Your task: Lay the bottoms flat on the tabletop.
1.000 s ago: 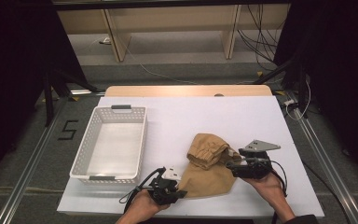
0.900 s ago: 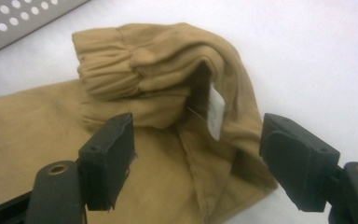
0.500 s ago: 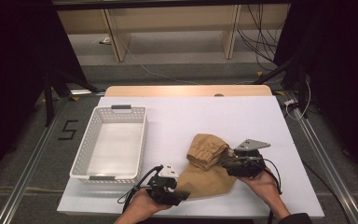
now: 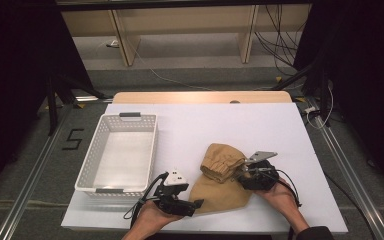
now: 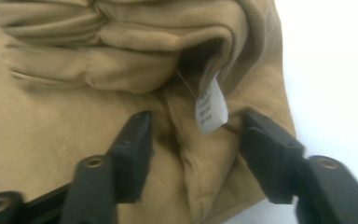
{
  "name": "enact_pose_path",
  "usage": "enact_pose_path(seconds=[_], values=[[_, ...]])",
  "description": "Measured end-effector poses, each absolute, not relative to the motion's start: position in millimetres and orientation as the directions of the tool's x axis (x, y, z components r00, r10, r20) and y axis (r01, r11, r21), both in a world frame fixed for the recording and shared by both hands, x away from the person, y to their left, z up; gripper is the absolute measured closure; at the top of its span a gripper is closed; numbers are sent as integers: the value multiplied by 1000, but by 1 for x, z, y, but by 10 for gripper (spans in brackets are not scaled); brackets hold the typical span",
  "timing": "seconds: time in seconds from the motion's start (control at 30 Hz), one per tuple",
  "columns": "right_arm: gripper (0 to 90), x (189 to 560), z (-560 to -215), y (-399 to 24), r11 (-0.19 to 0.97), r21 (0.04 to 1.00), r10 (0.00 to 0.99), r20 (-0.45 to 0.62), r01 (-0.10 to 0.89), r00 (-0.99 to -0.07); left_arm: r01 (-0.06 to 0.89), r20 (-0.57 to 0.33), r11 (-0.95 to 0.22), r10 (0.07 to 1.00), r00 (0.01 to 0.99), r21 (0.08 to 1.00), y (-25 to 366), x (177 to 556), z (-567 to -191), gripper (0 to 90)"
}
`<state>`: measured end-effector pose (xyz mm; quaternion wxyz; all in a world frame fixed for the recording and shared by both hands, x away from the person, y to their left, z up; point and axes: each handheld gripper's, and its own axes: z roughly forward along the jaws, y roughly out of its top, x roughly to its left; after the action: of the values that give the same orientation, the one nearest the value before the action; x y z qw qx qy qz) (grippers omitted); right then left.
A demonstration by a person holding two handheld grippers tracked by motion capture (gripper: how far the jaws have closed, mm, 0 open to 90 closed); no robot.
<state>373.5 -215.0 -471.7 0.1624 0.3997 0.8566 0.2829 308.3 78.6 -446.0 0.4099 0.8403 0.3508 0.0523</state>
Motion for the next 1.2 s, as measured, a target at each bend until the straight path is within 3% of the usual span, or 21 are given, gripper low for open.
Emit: enact_pose_path(seconds=[0.17, 0.23, 0.37, 0.6, 0.67, 0.73, 0.8, 0.9, 1.03, 1.2], values=[[779, 377, -473, -216, 522, 603, 781, -54, 603, -622, 545, -200, -418, 631, 750, 727, 78, 308, -446, 262], [843, 378, -471, -217, 521, 609, 775, -44, 598, -630, 545, -203, -412, 630, 749, 730, 79, 309, -447, 260], [863, 382, -461, -223, 484, 649, 786, -27, 587, -618, 545, -203, -403, 637, 744, 735, 80, 309, -447, 260], [861, 402, -453, -253, 279, 715, 851, 125, 641, -510, 553, -211, -396, 641, 738, 733, 79, 311, -449, 260], [836, 406, -456, -259, 242, 704, 862, 160, 667, -481, 552, -209, -398, 640, 739, 733, 79, 310, -450, 260], [708, 409, -460, -262, 239, 683, 867, 170, 690, -469, 551, -208, -398, 640, 739, 733, 79, 310, -449, 260], [640, 409, -460, -263, 232, 676, 872, 175, 700, -458, 553, -210, -394, 643, 737, 735, 80, 311, -449, 260], [462, 405, -451, -259, 244, 704, 875, 136, 666, -464, 550, -203, -393, 647, 735, 737, 81, 311, -449, 260], [355, 393, -428, -251, 275, 762, 858, 82, 587, -508, 551, -207, -383, 651, 731, 742, 82, 311, -448, 260], [312, 380, -405, -234, 288, 811, 794, 96, 510, -600, 550, -206, -378, 654, 728, 744, 83, 310, -447, 255]])
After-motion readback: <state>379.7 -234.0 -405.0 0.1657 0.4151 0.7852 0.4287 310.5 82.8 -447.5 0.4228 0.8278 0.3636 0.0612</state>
